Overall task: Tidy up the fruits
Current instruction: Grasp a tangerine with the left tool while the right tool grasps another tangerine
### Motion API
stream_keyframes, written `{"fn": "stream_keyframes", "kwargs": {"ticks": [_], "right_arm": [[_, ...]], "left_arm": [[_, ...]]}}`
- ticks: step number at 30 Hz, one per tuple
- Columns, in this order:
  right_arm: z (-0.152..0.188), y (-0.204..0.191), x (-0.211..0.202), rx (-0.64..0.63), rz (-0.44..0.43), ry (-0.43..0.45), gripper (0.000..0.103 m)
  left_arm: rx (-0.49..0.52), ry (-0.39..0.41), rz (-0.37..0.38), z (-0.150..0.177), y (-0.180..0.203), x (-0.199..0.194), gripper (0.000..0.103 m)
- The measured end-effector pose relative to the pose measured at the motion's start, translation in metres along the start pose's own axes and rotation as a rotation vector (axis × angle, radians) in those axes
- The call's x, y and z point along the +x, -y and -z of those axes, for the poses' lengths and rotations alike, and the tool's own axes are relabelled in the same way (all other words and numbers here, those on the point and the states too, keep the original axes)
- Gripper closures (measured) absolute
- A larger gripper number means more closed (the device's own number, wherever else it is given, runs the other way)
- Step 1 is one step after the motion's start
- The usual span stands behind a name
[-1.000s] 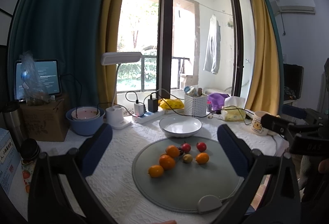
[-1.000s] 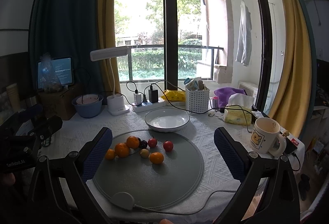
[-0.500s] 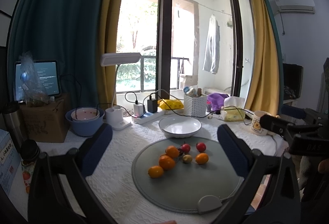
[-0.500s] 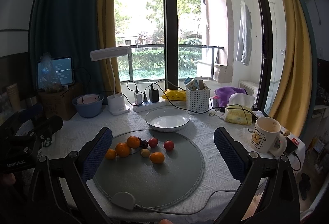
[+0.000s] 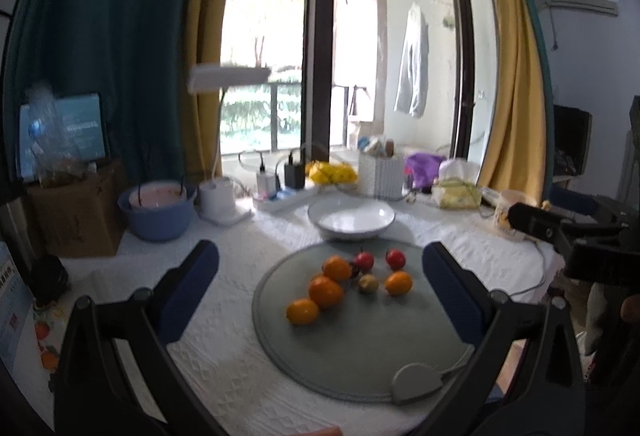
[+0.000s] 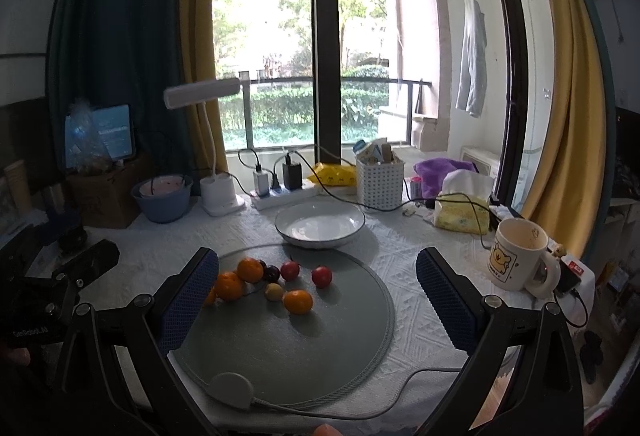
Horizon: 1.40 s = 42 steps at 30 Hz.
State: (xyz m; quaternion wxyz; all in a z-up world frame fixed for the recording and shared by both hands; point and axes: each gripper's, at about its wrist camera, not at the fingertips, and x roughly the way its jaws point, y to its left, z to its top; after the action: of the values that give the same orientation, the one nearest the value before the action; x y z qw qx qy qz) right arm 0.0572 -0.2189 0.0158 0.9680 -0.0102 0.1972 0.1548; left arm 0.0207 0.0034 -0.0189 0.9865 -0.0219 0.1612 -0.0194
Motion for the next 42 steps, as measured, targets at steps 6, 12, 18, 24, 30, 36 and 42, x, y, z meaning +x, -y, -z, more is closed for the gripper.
{"fn": "stream_keyframes", "kwargs": {"ticks": [6,12,18,24,30,36,42], "right_arm": [[0.010,0.005,0.037,0.020,-0.032,-0.108,0.002],[0.017,0.007,0.068,0.034,-0.051,-0.193,0.011],[0.025,0.007,0.100,0.036,-0.071,-0.265,0.017],[0.036,0.009,0.138,0.049,-0.107,-0.353,0.023],[0.046,0.006,0.173,0.018,-0.178,-0.449,0.025],[0.057,-0.001,0.193,-0.007,-0.238,-0.515,0.042],[0.058,-0.002,0.203,-0.028,-0.248,-0.528,0.055]], "left_arm": [[-0.003,-0.138,0.008,0.018,-0.001,0.041,0.001],[0.004,-0.253,0.023,0.032,-0.001,0.078,0.012],[0.018,-0.364,0.028,0.045,-0.003,0.116,0.031],[0.032,-0.455,-0.003,0.054,-0.009,0.147,0.046],[0.058,-0.518,-0.025,0.063,-0.009,0.164,0.056],[0.074,-0.555,-0.027,0.067,-0.008,0.172,0.064],[0.070,-0.557,-0.024,0.064,-0.008,0.174,0.064]]}}
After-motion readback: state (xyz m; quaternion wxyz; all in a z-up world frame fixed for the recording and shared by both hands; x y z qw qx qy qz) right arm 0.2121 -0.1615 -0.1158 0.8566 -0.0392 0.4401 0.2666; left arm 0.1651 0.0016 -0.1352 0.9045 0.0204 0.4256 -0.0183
